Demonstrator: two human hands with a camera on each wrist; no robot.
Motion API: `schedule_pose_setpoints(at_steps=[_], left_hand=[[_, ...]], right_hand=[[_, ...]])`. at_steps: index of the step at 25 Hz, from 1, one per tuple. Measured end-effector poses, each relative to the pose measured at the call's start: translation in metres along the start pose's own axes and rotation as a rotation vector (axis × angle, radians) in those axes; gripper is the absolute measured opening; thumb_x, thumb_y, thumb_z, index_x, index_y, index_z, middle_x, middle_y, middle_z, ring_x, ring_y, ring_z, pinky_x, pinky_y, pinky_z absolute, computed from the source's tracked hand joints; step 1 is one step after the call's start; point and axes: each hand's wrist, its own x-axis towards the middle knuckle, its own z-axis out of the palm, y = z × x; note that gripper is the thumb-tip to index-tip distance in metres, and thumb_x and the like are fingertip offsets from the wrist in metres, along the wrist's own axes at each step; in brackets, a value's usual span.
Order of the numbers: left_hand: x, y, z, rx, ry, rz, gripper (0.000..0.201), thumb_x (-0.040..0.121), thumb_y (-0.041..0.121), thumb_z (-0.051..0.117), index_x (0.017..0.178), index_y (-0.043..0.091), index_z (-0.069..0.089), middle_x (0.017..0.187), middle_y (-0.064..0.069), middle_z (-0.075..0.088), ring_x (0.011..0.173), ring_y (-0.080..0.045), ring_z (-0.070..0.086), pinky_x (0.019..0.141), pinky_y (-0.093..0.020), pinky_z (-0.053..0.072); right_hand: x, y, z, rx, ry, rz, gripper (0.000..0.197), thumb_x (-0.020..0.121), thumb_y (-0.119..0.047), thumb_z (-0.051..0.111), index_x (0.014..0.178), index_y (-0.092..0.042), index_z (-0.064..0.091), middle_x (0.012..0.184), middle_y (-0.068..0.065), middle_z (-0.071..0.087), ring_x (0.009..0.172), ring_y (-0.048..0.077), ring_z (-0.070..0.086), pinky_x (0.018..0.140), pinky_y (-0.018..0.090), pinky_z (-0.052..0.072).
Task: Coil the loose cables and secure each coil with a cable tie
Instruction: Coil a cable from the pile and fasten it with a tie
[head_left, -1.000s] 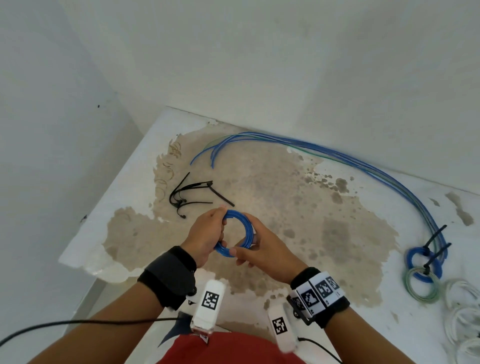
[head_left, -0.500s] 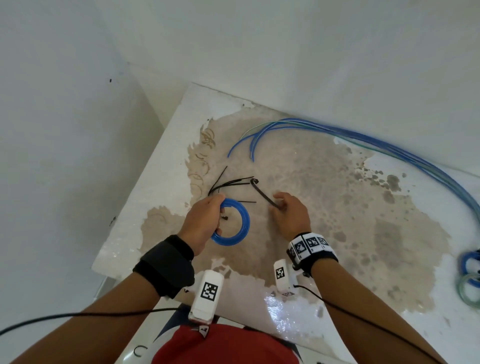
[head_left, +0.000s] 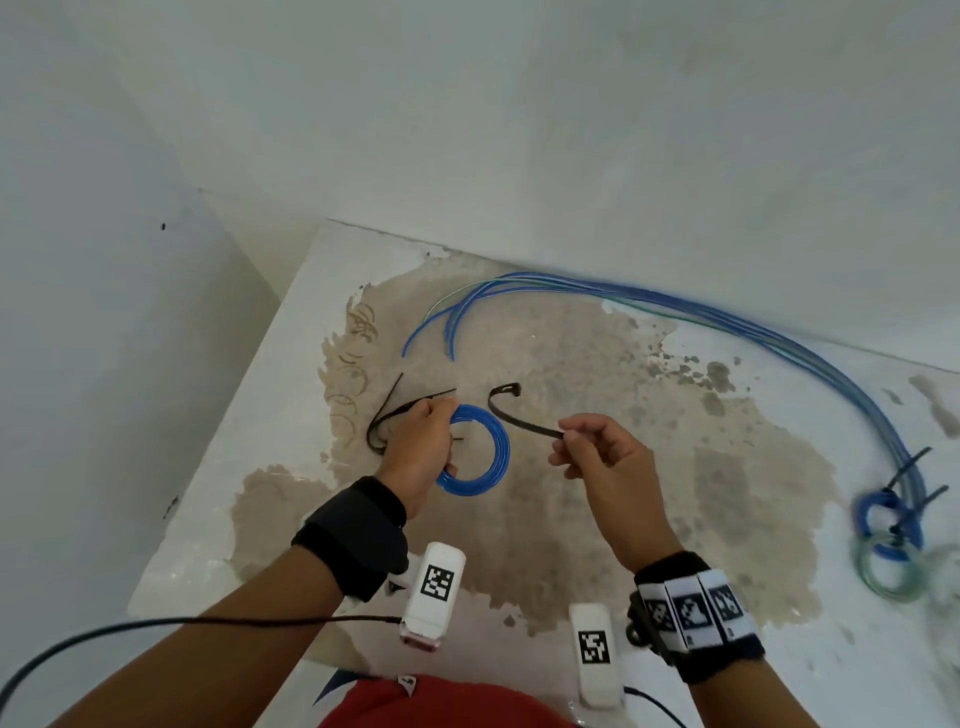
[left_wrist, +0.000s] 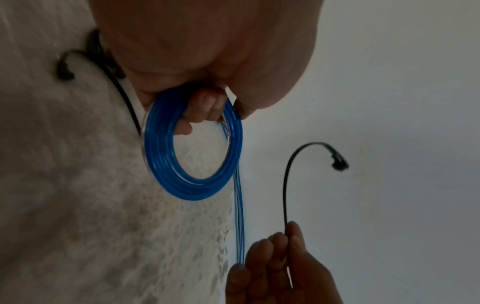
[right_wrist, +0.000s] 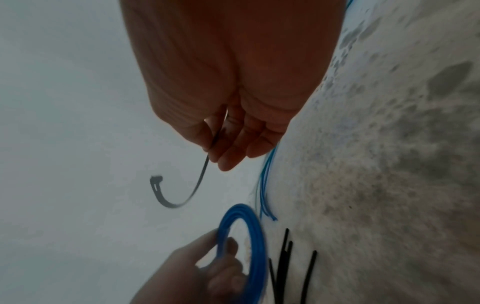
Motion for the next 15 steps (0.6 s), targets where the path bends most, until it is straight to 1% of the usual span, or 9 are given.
schedule_pose_setpoints(at_steps=[2,4,7,9,10,11,13,15], left_hand=[[-0.003,0.002,0.024,-0.018,-0.016,0.001,0.027,0.104,0.034,0.045,0.105,0.010,0.058,0.056,0.004,0.035,0.049,-0.012,0.034,0.054,-0.033,0.040],[-0.007,0.006,0.050,-0.027,-0.008,0.024,0.027,0.103,0.036,0.046,0.101,0.012,0.057,0.064,-0.001,0.038,0.048,-0.014,0.037,0.056,-0.035,0.042],[-0.020,0.009,0.092,0.007,0.022,0.090,0.026,0.102,0.038,0.048,0.095,0.014,0.056,0.065,-0.002,0.042,0.045,-0.014,0.042,0.056,-0.034,0.044],[-0.029,0.007,0.119,0.079,0.060,0.157,0.025,0.101,0.038,0.049,0.091,0.017,0.056,0.067,0.000,0.044,0.052,-0.016,0.044,0.056,-0.034,0.045],[-0.035,0.005,0.134,0.131,0.083,0.201,0.024,0.100,0.039,0.049,0.089,0.019,0.057,0.069,0.001,0.047,0.056,-0.018,0.046,0.058,-0.035,0.048],[-0.040,0.002,0.145,0.183,0.106,0.245,0.023,0.100,0.040,0.050,0.089,0.021,0.057,0.070,0.002,0.051,0.061,-0.020,0.049,0.062,-0.039,0.051],[-0.052,-0.006,0.171,0.264,0.133,0.310,0.021,0.098,0.042,0.050,0.089,0.025,0.057,0.075,0.005,0.058,0.068,-0.020,0.054,0.073,-0.045,0.053],[-0.063,-0.012,0.191,0.277,0.129,0.331,0.018,0.099,0.042,0.050,0.092,0.027,0.057,0.081,0.006,0.063,0.069,-0.017,0.056,0.075,-0.044,0.053]], right_hand=[[-0.010,-0.006,-0.021,0.019,-0.081,0.013,0.014,0.100,-0.007,0.059,0.101,-0.011,0.072,0.082,0.005,0.076,0.079,0.016,0.073,0.073,0.025,0.058],[-0.018,-0.005,-0.045,0.031,-0.130,0.009,0.013,0.099,-0.009,0.061,0.101,-0.013,0.074,0.084,0.006,0.076,0.080,0.016,0.073,0.071,0.024,0.057],[-0.027,0.003,-0.087,-0.020,-0.122,-0.022,0.012,0.098,-0.013,0.064,0.097,-0.015,0.075,0.083,0.004,0.077,0.078,0.015,0.074,0.070,0.021,0.055],[-0.030,0.010,-0.112,-0.095,-0.083,-0.049,0.011,0.098,-0.020,0.066,0.094,-0.020,0.076,0.080,-0.001,0.076,0.077,0.012,0.073,0.072,0.021,0.055],[-0.031,0.012,-0.126,-0.139,-0.061,-0.065,0.011,0.098,-0.022,0.066,0.092,-0.023,0.075,0.078,-0.003,0.076,0.076,0.011,0.073,0.073,0.022,0.056],[-0.031,0.014,-0.135,-0.181,-0.049,-0.087,0.012,0.097,-0.024,0.067,0.089,-0.026,0.075,0.076,-0.006,0.075,0.074,0.010,0.072,0.073,0.021,0.056],[-0.032,0.016,-0.153,-0.263,-0.055,-0.133,0.013,0.097,-0.028,0.068,0.086,-0.029,0.074,0.073,-0.008,0.073,0.070,0.008,0.069,0.068,0.018,0.054],[-0.032,0.015,-0.165,-0.307,-0.061,-0.183,0.013,0.097,-0.028,0.068,0.086,-0.029,0.074,0.070,-0.010,0.071,0.065,0.005,0.065,0.062,0.012,0.047]])
